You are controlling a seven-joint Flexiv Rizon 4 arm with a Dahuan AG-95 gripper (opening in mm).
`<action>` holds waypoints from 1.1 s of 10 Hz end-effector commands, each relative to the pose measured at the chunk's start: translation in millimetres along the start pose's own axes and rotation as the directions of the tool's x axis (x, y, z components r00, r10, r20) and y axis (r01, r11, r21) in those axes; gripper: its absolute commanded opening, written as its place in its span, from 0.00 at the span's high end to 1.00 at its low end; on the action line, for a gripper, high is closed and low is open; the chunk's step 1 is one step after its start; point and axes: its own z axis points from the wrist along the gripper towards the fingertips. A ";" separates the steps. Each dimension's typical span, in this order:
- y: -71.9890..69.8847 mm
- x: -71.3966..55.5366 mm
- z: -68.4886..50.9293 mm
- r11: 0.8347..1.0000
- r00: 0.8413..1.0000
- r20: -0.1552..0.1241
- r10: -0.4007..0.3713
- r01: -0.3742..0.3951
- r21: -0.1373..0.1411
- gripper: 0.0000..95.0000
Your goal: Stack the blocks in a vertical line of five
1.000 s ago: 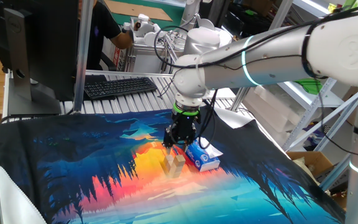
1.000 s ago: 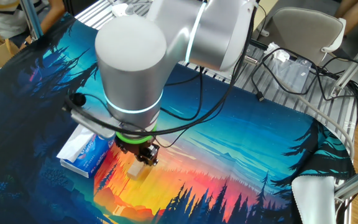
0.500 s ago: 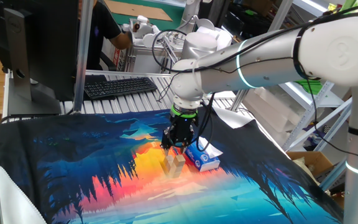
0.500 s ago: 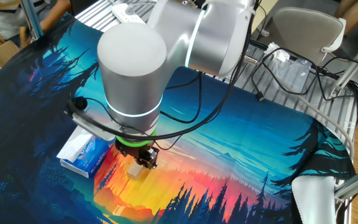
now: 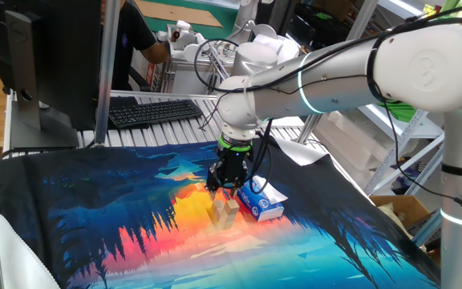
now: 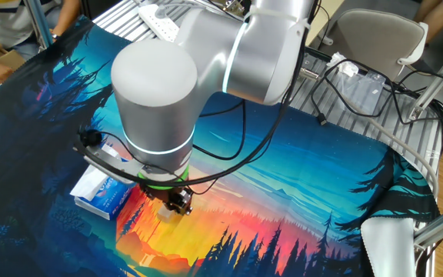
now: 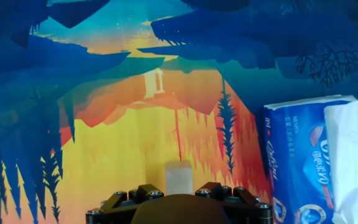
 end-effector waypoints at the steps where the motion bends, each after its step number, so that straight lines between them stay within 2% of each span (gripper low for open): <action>1: 0.6 -1.7 3.9 1.000 1.000 0.000 -0.001 0.001 -0.003 0.40; 3: 0.8 -2.5 6.8 1.000 1.000 0.000 -0.005 0.005 -0.004 0.40; 4: 0.9 -2.7 8.1 1.000 1.000 0.000 -0.005 0.005 -0.006 0.60; 11: 1.3 -4.9 15.5 1.000 1.000 0.007 -0.012 0.012 -0.008 0.60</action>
